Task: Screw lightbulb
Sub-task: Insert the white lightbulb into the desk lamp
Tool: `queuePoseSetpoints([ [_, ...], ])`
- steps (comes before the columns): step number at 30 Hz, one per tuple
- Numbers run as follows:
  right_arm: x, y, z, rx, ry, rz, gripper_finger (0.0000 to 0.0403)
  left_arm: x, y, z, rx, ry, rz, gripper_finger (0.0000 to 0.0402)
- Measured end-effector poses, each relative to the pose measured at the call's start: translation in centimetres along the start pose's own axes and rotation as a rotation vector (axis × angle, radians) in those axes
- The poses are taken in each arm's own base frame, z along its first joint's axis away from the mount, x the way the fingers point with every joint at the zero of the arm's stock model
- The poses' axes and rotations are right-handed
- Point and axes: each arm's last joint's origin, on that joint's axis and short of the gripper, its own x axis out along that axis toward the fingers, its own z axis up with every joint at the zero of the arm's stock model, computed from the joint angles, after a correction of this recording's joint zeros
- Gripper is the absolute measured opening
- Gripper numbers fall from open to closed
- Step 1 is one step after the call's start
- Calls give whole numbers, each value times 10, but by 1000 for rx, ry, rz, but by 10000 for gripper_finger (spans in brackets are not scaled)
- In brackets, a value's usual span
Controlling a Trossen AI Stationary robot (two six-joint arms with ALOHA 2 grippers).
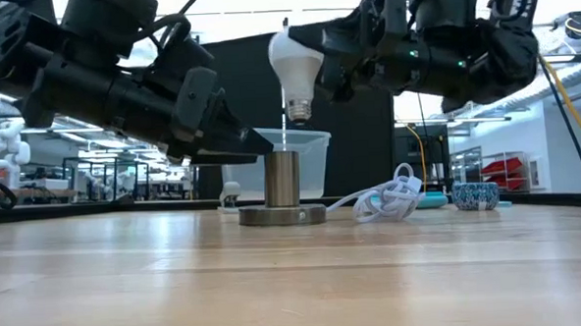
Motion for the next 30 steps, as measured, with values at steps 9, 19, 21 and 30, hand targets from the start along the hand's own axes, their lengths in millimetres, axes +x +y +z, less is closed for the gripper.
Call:
queuePoseSetpoints([
  [9, 17, -10, -21, -25, 50, 38, 264, 1, 0, -1, 3, 14, -27, 280],
  [19, 16, -23, -23, -29, 8, 26, 265, 0, 0, -3, 13, 28, -26, 280],
  [21, 16, -26, -22, -31, 5, 18, 265, 0, 0, -3, 16, 30, -23, 280],
  [30, 12, -39, -23, -23, 23, 1, 265, 0, 0, -4, 17, 36, -15, 280],
])
